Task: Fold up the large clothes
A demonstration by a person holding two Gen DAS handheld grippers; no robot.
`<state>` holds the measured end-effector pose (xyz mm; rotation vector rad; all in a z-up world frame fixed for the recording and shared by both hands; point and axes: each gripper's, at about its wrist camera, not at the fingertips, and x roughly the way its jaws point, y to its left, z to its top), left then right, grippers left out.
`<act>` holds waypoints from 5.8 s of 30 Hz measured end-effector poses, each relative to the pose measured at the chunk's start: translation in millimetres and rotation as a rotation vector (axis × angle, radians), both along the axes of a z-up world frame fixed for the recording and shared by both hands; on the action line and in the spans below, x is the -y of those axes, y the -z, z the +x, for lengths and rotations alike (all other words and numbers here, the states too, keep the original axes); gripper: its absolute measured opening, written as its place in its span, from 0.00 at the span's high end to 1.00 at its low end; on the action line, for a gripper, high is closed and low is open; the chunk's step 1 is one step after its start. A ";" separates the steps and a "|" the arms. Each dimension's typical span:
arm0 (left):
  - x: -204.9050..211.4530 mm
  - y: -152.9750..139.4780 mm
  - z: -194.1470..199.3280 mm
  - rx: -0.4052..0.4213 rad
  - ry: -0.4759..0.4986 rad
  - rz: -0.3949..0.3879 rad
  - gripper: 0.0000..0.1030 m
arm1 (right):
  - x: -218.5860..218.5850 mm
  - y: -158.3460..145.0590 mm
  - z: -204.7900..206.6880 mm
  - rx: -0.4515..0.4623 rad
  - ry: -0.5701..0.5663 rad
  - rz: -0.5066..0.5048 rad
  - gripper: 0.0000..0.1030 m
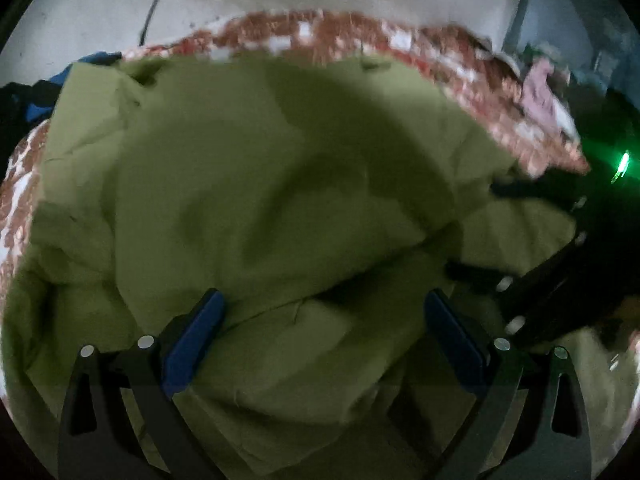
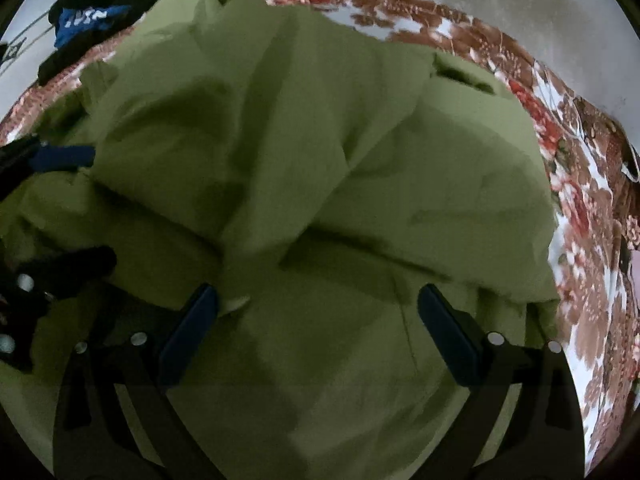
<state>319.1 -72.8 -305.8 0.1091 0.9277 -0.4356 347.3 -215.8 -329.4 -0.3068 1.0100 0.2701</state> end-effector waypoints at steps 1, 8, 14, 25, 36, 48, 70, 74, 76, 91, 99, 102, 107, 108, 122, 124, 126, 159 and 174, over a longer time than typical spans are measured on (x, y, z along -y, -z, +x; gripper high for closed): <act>2.4 6.2 -3.8 0.024 0.018 0.022 0.05 | 1.6 3.6 -0.4 -0.009 0.004 0.003 0.05; 2.8 -2.2 -1.6 0.036 0.024 0.033 0.05 | 3.3 -2.0 -7.7 -0.008 0.033 0.017 0.05; -9.0 -51.1 -26.5 0.116 -0.025 0.020 0.05 | 13.5 -31.3 -30.0 0.011 0.053 0.034 0.05; -63.4 -81.4 -157.7 0.026 -0.192 0.139 0.05 | 64.8 -68.0 -133.8 -0.034 0.075 0.027 0.05; -138.0 -67.4 -307.4 -0.183 -0.343 0.247 0.05 | 129.4 -36.8 -268.8 -0.214 0.076 -0.026 0.05; -225.7 -57.6 -333.3 -0.284 -0.543 0.201 0.05 | 182.8 -22.1 -298.7 -0.288 0.269 -0.004 0.05; -241.6 -4.9 -301.5 -0.399 -0.520 0.118 0.05 | 176.4 13.0 -313.3 -0.456 0.354 0.166 0.19; -247.9 -12.2 -293.4 -0.385 -0.533 0.064 0.05 | 164.5 5.9 -312.2 -0.463 0.320 0.168 0.28; -251.6 -16.3 -288.8 -0.366 -0.534 0.034 0.05 | 160.8 2.2 -308.6 -0.472 0.305 0.180 0.32; -226.8 -16.6 -267.2 -0.413 -0.349 -0.088 0.58 | 157.6 15.0 -268.9 -0.520 0.270 0.242 0.33; -226.5 -14.2 -249.4 -0.440 -0.383 -0.157 0.91 | 165.1 -3.3 -255.2 -0.511 0.215 0.230 0.94; -212.4 -28.5 -243.1 -0.407 -0.365 -0.176 0.91 | 168.3 -11.4 -263.4 -0.477 0.170 0.225 0.94; -186.6 -58.2 -229.3 -0.340 -0.304 -0.199 0.93 | 170.7 -29.7 -260.4 -0.454 0.175 0.241 0.95; -178.6 -68.9 -224.6 -0.316 -0.288 -0.198 0.93 | 170.9 -36.2 -258.0 -0.445 0.180 0.252 0.95; -149.2 -180.7 -147.6 -0.043 -0.217 -0.283 0.94 | 154.4 -143.3 -166.5 -0.140 0.092 0.371 0.95; -150.1 -195.7 -126.3 -0.003 -0.213 -0.303 0.94 | 159.4 -158.2 -149.8 -0.101 0.092 0.379 0.95; -147.6 -209.4 -105.7 0.028 -0.201 -0.316 0.94 | 161.7 -172.7 -125.5 -0.058 0.095 0.368 0.95; -215.5 -79.0 339.5 -0.214 -0.354 -0.091 0.63 | 200.0 -63.1 301.5 -0.171 0.278 0.339 0.86; -194.3 -180.9 250.0 0.092 -0.327 0.055 0.05 | 206.9 -172.5 237.5 0.134 0.299 0.372 0.05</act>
